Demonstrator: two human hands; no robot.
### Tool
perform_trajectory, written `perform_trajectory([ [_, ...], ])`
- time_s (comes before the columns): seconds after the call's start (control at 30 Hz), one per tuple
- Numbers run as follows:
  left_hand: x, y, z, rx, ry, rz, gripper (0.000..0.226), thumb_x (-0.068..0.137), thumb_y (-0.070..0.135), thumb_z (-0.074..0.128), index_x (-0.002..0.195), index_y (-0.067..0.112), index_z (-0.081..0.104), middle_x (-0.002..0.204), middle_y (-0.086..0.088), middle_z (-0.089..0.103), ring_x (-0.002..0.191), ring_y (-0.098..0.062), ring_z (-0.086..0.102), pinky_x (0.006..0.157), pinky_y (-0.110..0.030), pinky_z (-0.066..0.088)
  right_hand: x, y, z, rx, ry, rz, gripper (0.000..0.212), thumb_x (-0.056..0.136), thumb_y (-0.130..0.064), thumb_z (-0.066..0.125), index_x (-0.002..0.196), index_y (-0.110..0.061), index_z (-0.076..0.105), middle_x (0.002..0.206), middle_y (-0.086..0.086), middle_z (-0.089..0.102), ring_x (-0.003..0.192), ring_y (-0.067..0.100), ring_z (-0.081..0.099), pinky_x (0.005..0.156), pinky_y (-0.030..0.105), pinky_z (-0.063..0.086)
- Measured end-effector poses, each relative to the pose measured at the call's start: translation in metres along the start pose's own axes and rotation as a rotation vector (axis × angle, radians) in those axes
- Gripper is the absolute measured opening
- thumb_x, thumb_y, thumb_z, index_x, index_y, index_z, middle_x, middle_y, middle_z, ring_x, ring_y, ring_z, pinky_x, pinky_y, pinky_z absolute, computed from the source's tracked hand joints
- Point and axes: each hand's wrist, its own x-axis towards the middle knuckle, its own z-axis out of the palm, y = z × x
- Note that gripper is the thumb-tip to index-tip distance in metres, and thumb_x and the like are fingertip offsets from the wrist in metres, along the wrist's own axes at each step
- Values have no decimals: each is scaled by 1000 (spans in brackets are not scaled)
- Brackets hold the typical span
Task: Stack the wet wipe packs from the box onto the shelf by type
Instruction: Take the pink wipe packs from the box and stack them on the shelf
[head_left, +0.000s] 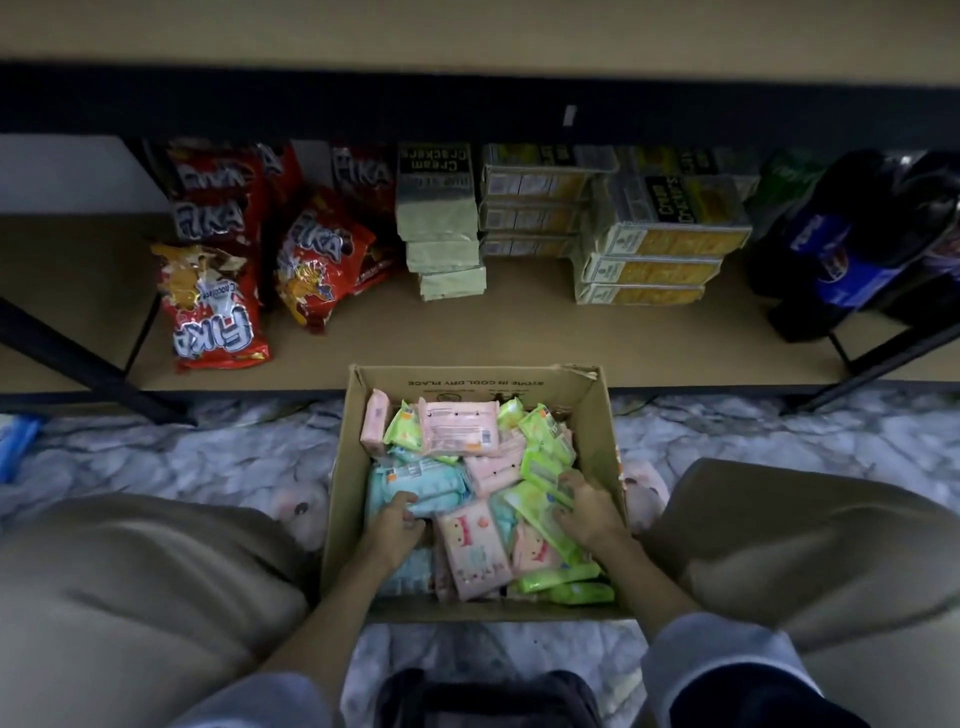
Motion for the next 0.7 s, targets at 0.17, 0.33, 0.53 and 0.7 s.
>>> perform_trajectory([
  [0.17, 20, 2, 9, -87, 84, 13, 35, 86, 1, 56, 121, 7, 53, 118, -20, 56, 103, -31, 58, 86, -40, 51, 25, 4, 5, 23, -23, -12, 55, 85, -15, 61, 136, -14, 41, 133, 17, 47, 119, 33, 49, 97, 29, 40],
  [0.33, 58, 36, 0, -222, 201, 90, 43, 85, 2, 61, 126, 10, 52, 127, -16, 47, 103, -24, 55, 89, -32, 48, 57, -18, 6, -76, -15, -131, 57, 86, -22, 59, 139, -19, 37, 136, 13, 43, 127, 30, 40, 103, 34, 38],
  [0.53, 96, 46, 1, -274, 178, 211, 58, 74, 8, 75, 127, 11, 53, 105, -15, 50, 74, -14, 57, 71, -16, 51, 104, -31, 8, -107, -95, -203, 72, 79, -34, 69, 142, -27, 33, 143, 5, 37, 132, 24, 33, 107, 33, 32],
  [0.7, 104, 59, 1, -290, 123, 212, 66, 71, -5, 73, 131, 5, 48, 84, -12, 49, 64, -27, 55, 73, -29, 52, 122, -31, 7, -394, -194, -218, 103, 61, -56, 77, 145, -34, 22, 141, 7, 24, 133, 29, 21, 112, 44, 20],
])
